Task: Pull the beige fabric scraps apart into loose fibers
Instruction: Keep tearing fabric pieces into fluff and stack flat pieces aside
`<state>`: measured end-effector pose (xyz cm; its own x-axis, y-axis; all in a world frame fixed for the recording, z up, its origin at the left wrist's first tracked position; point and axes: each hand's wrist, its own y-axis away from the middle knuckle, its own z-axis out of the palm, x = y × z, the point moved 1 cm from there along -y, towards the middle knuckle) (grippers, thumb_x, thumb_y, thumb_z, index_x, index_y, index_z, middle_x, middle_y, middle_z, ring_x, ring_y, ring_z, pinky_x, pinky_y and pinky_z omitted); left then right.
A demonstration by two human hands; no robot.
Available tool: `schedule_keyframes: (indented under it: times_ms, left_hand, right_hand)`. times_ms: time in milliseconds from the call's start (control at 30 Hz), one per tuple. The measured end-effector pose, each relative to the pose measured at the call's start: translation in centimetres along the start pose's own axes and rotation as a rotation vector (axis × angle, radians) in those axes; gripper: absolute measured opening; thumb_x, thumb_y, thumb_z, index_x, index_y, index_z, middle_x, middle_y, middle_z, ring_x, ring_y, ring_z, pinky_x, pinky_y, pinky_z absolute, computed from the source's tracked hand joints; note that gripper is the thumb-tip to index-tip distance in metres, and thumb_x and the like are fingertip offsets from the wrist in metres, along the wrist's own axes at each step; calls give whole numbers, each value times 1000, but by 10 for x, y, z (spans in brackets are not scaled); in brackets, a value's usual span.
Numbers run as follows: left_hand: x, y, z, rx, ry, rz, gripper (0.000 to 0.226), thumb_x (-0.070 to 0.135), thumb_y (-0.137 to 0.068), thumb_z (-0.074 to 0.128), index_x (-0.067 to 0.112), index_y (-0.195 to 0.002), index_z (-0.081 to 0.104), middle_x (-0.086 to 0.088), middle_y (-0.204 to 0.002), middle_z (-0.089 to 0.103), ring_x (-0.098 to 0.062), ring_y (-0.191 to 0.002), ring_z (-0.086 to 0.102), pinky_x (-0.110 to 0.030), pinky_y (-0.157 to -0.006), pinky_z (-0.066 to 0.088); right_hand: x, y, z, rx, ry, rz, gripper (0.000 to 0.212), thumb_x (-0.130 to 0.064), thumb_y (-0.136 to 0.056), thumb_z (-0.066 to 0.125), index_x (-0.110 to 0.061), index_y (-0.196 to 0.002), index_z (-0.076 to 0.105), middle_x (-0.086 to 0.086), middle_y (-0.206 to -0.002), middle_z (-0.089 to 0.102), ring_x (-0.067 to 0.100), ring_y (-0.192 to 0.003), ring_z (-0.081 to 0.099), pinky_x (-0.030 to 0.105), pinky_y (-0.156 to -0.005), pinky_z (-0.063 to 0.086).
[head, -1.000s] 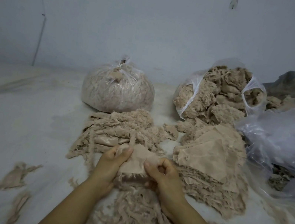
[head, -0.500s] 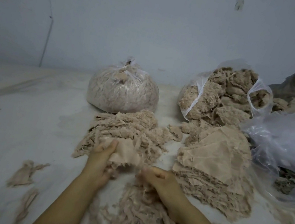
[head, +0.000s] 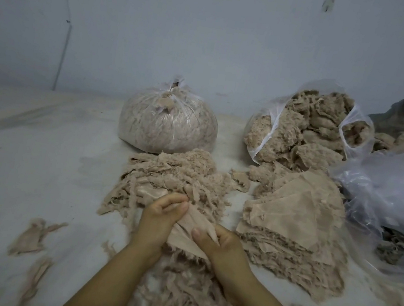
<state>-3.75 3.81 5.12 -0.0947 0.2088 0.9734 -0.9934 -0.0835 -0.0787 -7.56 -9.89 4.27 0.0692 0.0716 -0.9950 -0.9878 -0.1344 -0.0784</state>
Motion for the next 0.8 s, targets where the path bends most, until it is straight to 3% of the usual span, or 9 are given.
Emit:
schedule_keyframes:
  times_ms: [67, 167, 300, 433, 533, 600, 667, 733, 800]
  left_hand:
    - [-2, -4, -1, 97, 64, -48, 16, 1, -83, 64, 14, -89, 72, 2, -76, 74, -11, -73, 67, -26, -70, 55]
    - [-4, -7, -3, 98, 150, -118, 16, 0, -82, 64, 11, -92, 71, 0, -81, 75, -14, -79, 69, -29, -76, 55]
    - [-1, -8, -7, -11, 163, -134, 20, 1, -85, 61, 15, -97, 70, -1, -92, 75, -13, -84, 71, -23, -68, 57]
    - [0, -9, -11, 124, 136, -156, 22, -1, -88, 58, 16, -96, 68, -9, -94, 73, -25, -88, 69, -39, -81, 56]
    - [0, -7, -11, 192, -64, -91, 13, 11, -92, 58, 18, -90, 69, -13, -96, 72, -30, -89, 68, -43, -79, 55]
    - [0, -3, -7, 103, -91, -88, 34, 40, -94, 52, 15, -90, 74, -13, -93, 73, -29, -85, 70, -44, -77, 57]
    - [1, 2, -2, -94, 40, -198, 53, 60, -88, 45, 18, -89, 78, -13, -97, 73, -27, -90, 71, -37, -73, 58]
    - [2, 7, 3, -246, 58, -227, 50, 60, -83, 51, 19, -92, 77, -15, -101, 72, -27, -94, 70, -34, -73, 57]
    - [1, 8, 8, -264, -45, -112, 40, 54, -75, 64, 17, -89, 75, -17, -99, 71, -25, -89, 69, -33, -73, 57]
  right_hand:
    - [0, -1, 0, 15, -26, -7, 15, -18, -91, 62, -12, -101, 71, 16, -98, 72, 23, -85, 67, 35, -77, 53]
    - [2, -1, -1, 15, -25, -10, 17, -20, -90, 63, -10, -100, 71, 18, -99, 72, 32, -90, 67, 44, -83, 52]
    - [2, 0, -2, -1, -7, 6, 20, -23, -90, 64, -6, -97, 70, 19, -89, 71, 23, -75, 62, 35, -69, 47]
    - [2, 0, 1, 45, -44, -56, 12, -23, -87, 67, -14, -91, 73, 2, -81, 74, 14, -71, 66, 22, -62, 49]
    - [1, -2, -1, 96, -127, -64, 13, -26, -83, 68, -17, -90, 73, 5, -88, 76, 18, -81, 71, 25, -67, 55]
    - [-1, -1, -2, 99, -186, -51, 22, -30, -80, 68, -14, -94, 73, 9, -92, 75, 25, -87, 72, 32, -74, 58]
    - [-1, -1, -3, 93, -222, -39, 29, -33, -79, 67, -13, -99, 72, 10, -95, 75, 27, -90, 71, 37, -79, 58]
    - [-1, -2, -4, 117, -199, -48, 33, -36, -78, 66, -12, -101, 70, 11, -95, 75, 28, -90, 71, 39, -80, 58]
    - [0, -3, -5, 148, -150, -56, 31, -35, -84, 64, -9, -101, 68, 12, -94, 74, 30, -91, 70, 42, -78, 58]
